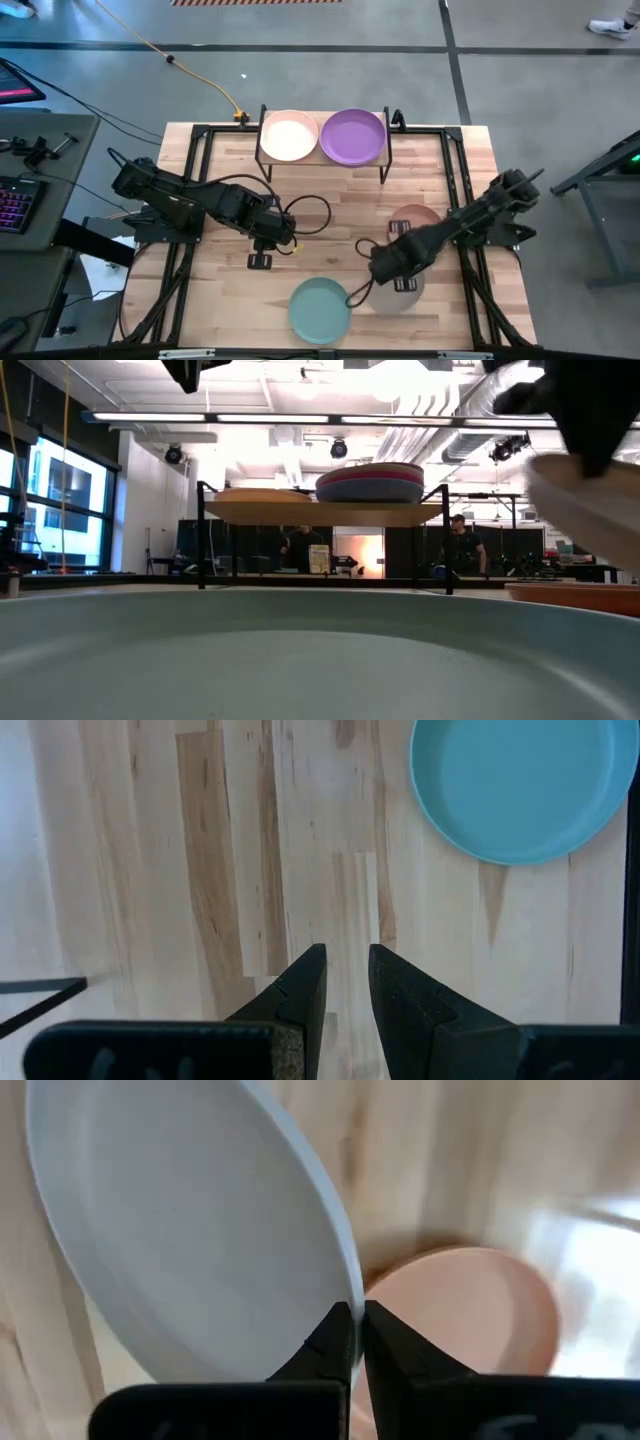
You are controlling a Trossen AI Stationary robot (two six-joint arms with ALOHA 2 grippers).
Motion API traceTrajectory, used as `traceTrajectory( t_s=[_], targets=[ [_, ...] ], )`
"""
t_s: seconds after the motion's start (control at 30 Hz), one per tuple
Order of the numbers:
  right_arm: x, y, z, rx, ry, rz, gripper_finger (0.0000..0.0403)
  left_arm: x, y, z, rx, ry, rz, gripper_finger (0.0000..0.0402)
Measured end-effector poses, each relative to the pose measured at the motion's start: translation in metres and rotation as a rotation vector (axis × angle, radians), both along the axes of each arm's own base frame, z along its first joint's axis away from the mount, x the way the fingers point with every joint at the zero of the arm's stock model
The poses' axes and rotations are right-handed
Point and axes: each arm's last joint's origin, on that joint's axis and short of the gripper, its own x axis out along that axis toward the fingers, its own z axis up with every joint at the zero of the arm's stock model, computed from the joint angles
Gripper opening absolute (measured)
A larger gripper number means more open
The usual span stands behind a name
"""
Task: Place and stack plates onto a shelf
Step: Stack the white plate on top of the light brown plate on the shelf
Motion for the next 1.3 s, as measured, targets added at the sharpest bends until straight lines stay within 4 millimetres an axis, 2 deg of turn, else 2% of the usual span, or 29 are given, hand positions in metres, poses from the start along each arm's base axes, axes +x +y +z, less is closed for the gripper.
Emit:
traceTrajectory(
  t_s=[0.3,0.53,0.97,1.3],
  targets=[
    [-0.010,-0.038,0.040,-0.037,-0.198,-0.186,0.0000,0.002,0.006,0.000,0.042,-0.014,0.040,0.0070],
    [-0.018,-0.061,0.059,-0.061,-0.274,-0.250,0.0000,0.003,0.011,0.000,0.026,-0.017,0.117,0.0070],
    [-0.029,-0.091,0.075,-0.062,-0.314,-0.356,0.0000,0.005,0.017,0.000,-0.049,-0.031,0.363,0.0072],
    [-0.030,-0.097,0.077,-0.061,-0.319,-0.381,0.0000,0.008,0.029,0.000,-0.062,-0.032,0.446,0.0118]
  ],
)
